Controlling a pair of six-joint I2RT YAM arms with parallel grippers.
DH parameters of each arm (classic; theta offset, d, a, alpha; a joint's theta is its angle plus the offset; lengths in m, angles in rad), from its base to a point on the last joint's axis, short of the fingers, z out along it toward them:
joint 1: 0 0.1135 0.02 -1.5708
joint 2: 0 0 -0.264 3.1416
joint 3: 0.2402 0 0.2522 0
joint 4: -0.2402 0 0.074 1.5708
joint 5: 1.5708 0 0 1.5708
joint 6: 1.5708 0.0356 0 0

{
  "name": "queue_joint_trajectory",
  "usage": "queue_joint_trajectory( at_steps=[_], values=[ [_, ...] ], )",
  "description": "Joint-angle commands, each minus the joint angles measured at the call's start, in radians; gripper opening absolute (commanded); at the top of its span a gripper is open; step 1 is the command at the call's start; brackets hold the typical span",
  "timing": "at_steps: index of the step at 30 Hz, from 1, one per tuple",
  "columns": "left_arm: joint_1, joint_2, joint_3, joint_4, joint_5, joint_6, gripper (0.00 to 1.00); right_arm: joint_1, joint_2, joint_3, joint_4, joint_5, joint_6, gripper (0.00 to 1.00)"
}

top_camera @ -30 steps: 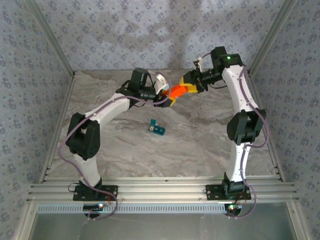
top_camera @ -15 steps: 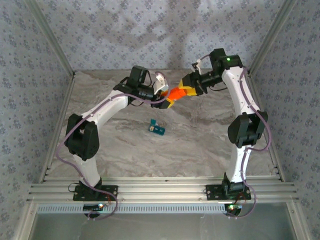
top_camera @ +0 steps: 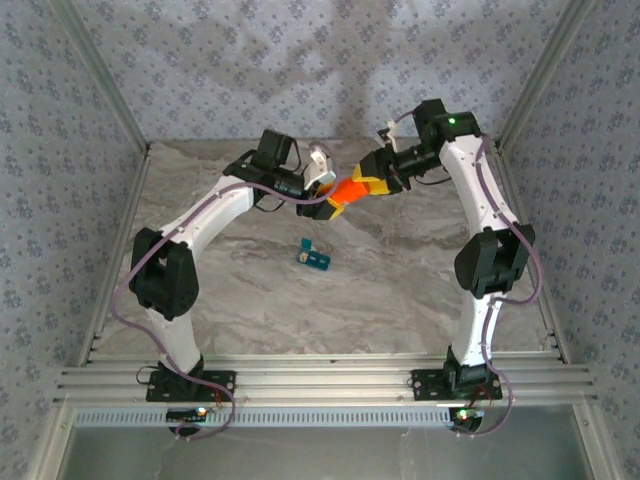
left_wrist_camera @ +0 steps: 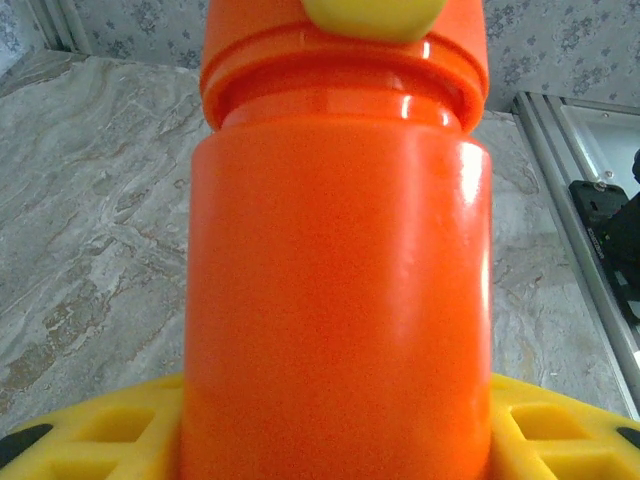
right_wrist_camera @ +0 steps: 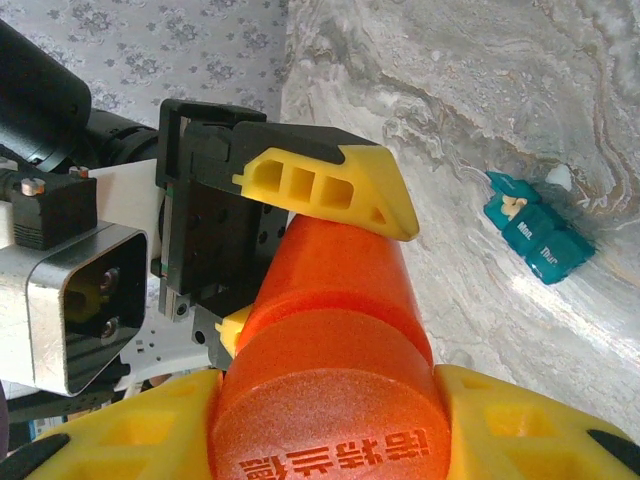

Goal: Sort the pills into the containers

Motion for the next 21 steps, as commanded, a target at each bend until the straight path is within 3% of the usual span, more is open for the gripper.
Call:
queue_joint_trajectory(
  at_steps=[1,9,18,21],
  values=[
    [-0.028,-0.007,0.049,0.112,0.082,-0.014,0.0,0.059,-0.012,-0.012,0.006,-0.037,-0.02,0.21],
    [-0.029,-0.013,0.027,0.191,0.044,-0.043,0.0,0.081,-0.006,-0.006,0.021,-0.072,-0.005,0.2],
    [-0.038,0.024,0.133,-0.01,0.086,0.072,0.0,0.102,-0.004,-0.024,0.009,-0.044,-0.014,0.2],
    [-0.041,0.039,0.141,0.01,0.09,0.054,0.0,0.138,0.012,-0.02,0.003,-0.043,-0.018,0.2]
  ],
)
